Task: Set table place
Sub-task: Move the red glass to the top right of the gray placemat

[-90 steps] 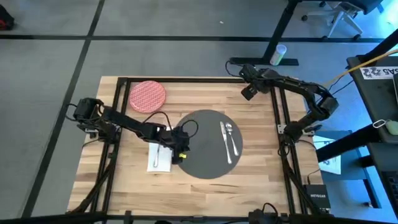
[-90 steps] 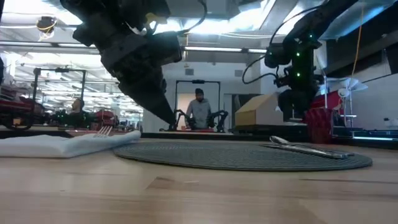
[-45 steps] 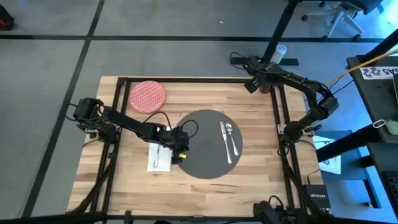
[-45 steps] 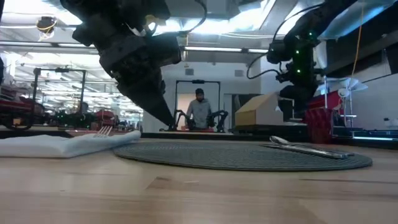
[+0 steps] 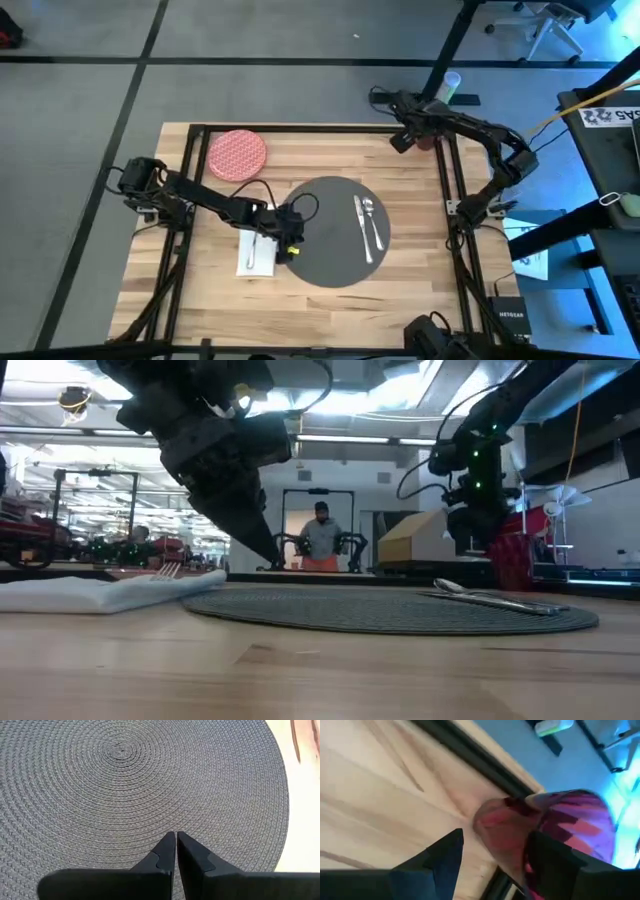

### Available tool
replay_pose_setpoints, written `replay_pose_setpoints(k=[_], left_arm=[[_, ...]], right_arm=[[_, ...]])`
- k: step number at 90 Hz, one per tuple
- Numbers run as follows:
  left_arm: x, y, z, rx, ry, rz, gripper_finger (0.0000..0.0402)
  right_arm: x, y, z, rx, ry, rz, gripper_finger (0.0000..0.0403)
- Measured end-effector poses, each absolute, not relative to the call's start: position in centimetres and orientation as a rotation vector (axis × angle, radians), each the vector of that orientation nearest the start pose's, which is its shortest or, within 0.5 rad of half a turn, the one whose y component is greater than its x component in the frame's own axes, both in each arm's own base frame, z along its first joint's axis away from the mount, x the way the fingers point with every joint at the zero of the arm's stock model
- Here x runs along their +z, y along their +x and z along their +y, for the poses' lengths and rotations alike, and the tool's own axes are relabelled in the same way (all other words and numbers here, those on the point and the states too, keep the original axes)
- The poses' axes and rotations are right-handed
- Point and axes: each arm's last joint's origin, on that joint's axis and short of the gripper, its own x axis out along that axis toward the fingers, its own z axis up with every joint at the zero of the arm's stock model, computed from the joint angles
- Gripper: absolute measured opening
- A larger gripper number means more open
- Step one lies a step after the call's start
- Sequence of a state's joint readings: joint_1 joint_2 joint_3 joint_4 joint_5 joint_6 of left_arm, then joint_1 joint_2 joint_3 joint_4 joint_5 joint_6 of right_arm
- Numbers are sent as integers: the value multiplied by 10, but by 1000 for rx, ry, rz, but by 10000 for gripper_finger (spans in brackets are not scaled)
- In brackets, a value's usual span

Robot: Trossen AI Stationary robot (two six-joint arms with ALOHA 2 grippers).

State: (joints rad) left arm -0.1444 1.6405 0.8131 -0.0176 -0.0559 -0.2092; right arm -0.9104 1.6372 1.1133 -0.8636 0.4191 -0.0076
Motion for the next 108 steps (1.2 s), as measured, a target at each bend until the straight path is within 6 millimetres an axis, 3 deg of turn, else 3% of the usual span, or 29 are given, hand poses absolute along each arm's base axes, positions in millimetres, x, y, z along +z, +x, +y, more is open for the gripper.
replay_pose_setpoints(k=[15,34,39,57,84,108], left_arm=[[155,310,-44,4,-113,842,0],[155,310,-44,6,-117,843,0],[155,310,-44,9,-122,843,0],[155,310,-43,13,-130,843,0],[155,309,-43,16,-137,848,0],[154,309,-43,19,-143,848,0]], right_arm=[[189,176,-245,-1040,357,1503,161],[185,178,-245,-953,341,1529,29],[185,178,-244,-914,351,1524,11],[187,195,-232,-756,396,1457,6],[194,238,-184,-482,345,1386,3],[201,240,-166,-370,362,1398,1]])
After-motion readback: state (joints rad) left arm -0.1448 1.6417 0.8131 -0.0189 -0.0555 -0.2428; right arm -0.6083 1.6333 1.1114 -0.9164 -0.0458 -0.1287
